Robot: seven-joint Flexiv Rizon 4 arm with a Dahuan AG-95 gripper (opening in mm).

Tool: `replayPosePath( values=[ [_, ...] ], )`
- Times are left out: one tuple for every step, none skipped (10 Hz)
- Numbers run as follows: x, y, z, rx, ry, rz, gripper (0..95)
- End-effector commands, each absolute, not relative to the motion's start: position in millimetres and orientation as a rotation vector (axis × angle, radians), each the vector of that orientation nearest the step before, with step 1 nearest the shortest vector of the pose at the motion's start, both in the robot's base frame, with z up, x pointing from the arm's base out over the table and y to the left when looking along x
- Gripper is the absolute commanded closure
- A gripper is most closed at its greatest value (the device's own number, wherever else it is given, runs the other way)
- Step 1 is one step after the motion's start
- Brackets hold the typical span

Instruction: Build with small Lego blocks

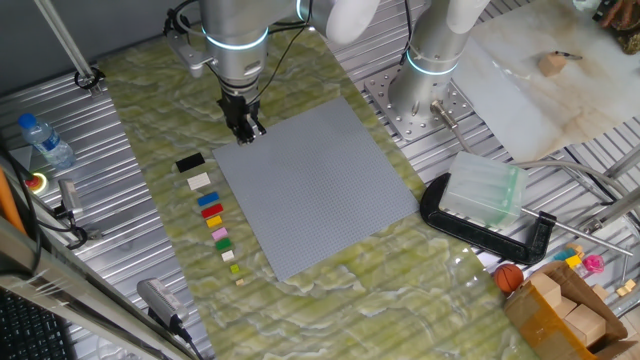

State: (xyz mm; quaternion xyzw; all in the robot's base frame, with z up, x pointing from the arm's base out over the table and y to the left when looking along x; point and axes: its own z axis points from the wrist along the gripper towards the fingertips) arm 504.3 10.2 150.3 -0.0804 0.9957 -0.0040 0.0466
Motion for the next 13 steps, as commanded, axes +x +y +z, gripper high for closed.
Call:
replayPosePath(
  values=[
    [504.2,10.1,150.5,-0.246,3.038,-0.013,95.0],
    [504.2,10.1,150.5,-0.246,3.038,-0.013,95.0],
    [504.2,10.1,150.5,-0.246,3.038,-0.013,95.0],
    [504.2,10.1,150.5,-0.246,3.038,-0.013,95.0],
    [504.2,10.1,150.5,-0.246,3.039,-0.014,95.0],
    [504.2,10.1,150.5,-0.246,3.039,-0.015,95.0],
    [504.2,10.1,150.5,-0.247,3.039,-0.015,95.0],
    [504.3,10.1,150.5,-0.247,3.039,-0.019,95.0],
    [504.3,10.1,150.5,-0.248,3.04,-0.022,95.0],
    [504.3,10.1,150.5,-0.252,3.041,-0.027,95.0],
    [504.3,10.1,150.5,-0.248,3.041,-0.03,95.0],
    [504.3,10.1,150.5,-0.244,3.041,-0.035,95.0],
    [504.3,10.1,150.5,-0.245,3.041,-0.051,95.0]
  ],
)
